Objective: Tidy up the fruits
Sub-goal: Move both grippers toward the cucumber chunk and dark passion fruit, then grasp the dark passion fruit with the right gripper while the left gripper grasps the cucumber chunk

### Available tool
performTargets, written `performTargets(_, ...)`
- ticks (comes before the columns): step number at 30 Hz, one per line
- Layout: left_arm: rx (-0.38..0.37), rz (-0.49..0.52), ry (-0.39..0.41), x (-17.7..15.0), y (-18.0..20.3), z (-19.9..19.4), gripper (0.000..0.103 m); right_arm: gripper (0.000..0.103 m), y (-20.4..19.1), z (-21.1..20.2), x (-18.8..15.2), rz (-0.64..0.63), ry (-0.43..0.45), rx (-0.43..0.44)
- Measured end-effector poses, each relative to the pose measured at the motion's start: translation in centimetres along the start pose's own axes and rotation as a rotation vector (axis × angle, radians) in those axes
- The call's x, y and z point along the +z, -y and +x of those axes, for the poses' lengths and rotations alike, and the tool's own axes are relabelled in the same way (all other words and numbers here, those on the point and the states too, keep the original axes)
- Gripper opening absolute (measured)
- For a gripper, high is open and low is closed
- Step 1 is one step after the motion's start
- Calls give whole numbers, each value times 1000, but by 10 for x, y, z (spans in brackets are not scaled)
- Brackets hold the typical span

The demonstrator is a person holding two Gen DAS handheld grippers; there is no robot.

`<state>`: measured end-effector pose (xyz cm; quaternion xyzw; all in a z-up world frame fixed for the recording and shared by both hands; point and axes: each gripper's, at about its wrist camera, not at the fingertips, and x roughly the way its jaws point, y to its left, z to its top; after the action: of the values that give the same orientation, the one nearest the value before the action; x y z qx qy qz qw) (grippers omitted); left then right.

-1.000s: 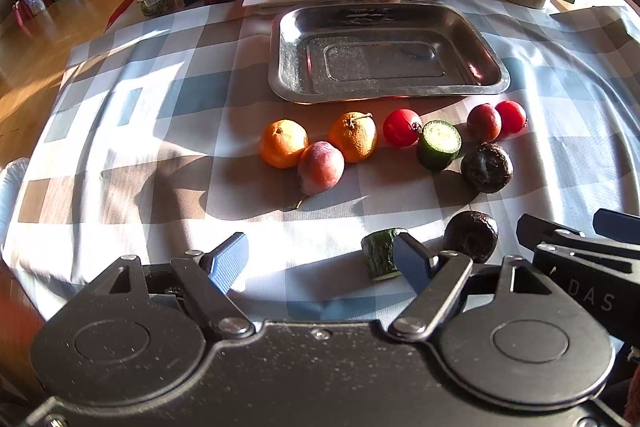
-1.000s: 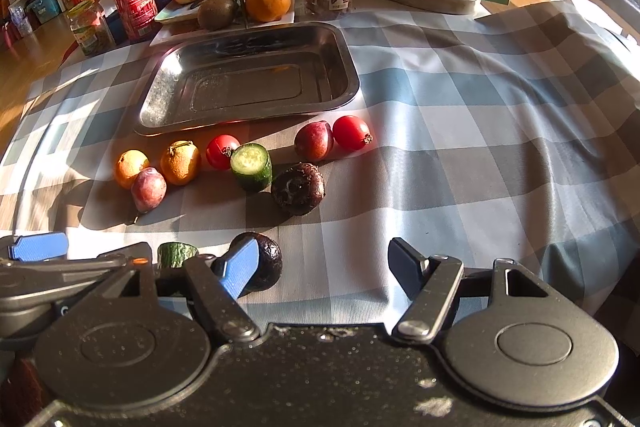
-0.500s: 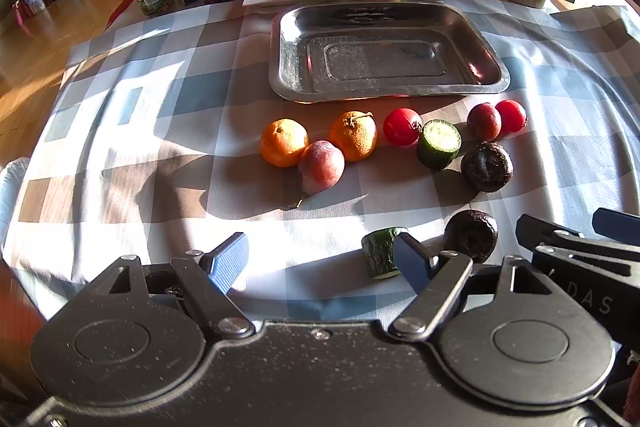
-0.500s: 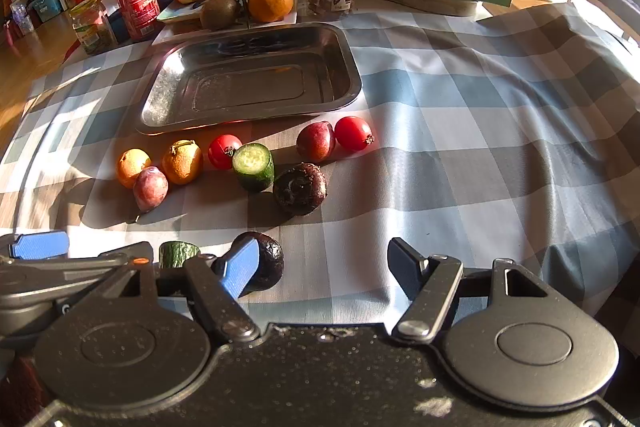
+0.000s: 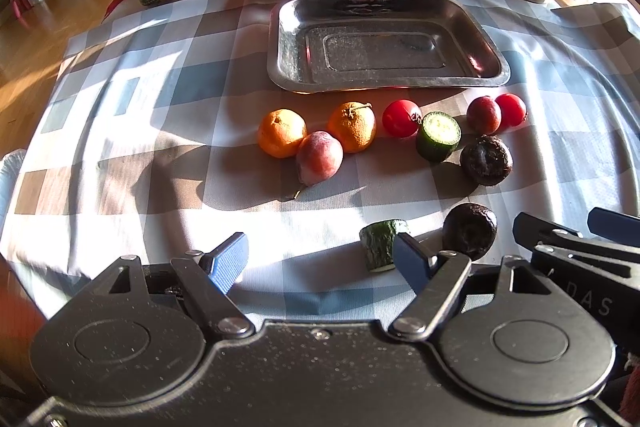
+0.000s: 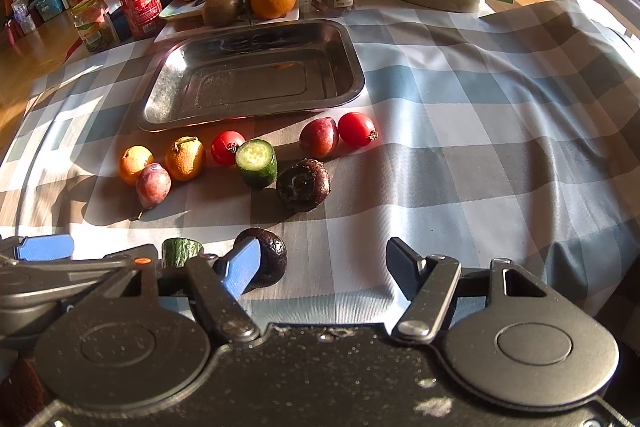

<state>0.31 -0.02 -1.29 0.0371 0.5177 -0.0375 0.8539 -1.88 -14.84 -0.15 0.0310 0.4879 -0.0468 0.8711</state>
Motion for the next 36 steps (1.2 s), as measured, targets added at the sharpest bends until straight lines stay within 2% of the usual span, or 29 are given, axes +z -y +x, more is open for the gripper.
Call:
performTargets(5, 0, 0, -3, 0, 0, 0, 75, 67, -1, -1, 0, 0, -1, 7)
performTargets(16, -21, -17, -30, 1, -2, -1, 73, 60, 5, 5, 0, 52, -53, 32)
performTargets(24, -34, -29, -42, 0, -6, -2, 69, 51, 9, 5, -1, 75, -84, 56)
performTargets(36, -43, -68, -81, 0, -15, 4, 68, 49, 5, 11, -2, 66, -129, 100)
